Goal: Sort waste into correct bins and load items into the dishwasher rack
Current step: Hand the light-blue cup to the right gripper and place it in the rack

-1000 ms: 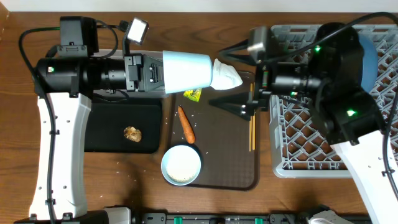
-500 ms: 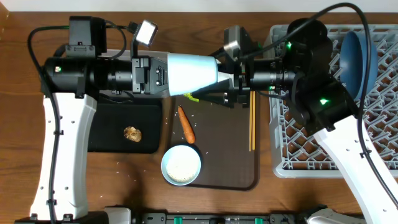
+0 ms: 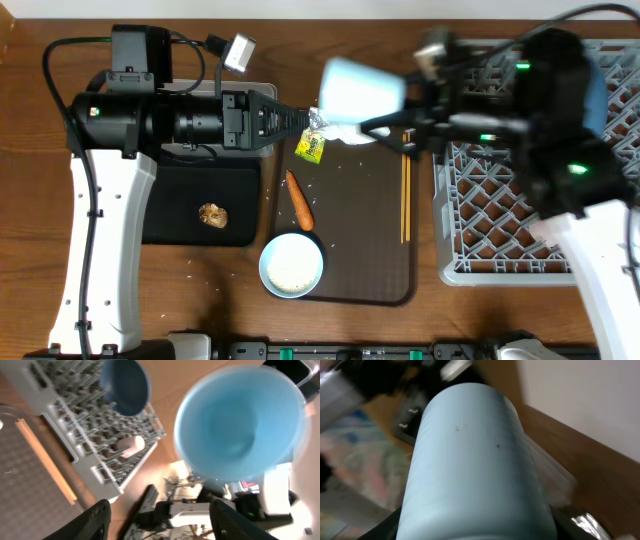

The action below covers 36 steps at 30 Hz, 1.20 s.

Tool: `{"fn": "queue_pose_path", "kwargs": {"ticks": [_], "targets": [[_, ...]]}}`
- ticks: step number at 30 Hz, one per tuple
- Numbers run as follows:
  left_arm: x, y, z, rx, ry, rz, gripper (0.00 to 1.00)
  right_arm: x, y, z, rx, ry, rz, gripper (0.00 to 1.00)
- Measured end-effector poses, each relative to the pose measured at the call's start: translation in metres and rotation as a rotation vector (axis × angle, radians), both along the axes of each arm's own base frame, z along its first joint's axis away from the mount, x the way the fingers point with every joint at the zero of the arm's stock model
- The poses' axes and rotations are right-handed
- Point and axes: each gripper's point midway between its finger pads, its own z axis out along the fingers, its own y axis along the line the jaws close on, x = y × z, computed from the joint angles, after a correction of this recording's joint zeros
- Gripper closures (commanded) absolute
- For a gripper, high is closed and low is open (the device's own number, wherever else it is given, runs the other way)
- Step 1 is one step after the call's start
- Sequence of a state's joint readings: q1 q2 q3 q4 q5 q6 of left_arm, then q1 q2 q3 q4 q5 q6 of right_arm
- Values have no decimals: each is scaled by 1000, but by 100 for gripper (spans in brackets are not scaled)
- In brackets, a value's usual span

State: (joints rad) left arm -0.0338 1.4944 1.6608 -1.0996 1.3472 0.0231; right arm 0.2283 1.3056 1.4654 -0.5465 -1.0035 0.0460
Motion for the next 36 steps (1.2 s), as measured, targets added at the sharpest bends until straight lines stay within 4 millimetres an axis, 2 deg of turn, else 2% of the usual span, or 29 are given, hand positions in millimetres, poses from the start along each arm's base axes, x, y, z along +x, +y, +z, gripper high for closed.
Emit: {"fn": "queue_pose_path", "kwargs": {"ticks": [4, 7, 15, 17, 23, 30, 33, 36], "targets": [[4, 2, -7, 40, 1, 24, 34, 7, -55, -9, -68, 80, -248, 50], [7, 4, -10, 64, -2, 39, 34, 0, -99, -25, -145, 172, -456, 45], [12, 7, -18, 114, -3, 70, 31, -42, -225, -97, -434, 531, -1048, 44], [13, 9, -21, 129, -4, 80, 31, -49, -254, -113, -497, 628, -1175, 43], [14, 10, -24, 147, 0, 90, 32, -65, -343, -154, -605, 916, -1550, 46], [11, 11, -26, 153, 26, 90, 31, -80, -403, -197, -637, 1176, -1710, 44], [11, 11, -27, 153, 28, 90, 31, -79, -420, -218, -625, 1267, -1716, 44], [11, 11, -27, 153, 28, 90, 30, -70, -430, -242, -580, 1337, -1683, 43]]}}
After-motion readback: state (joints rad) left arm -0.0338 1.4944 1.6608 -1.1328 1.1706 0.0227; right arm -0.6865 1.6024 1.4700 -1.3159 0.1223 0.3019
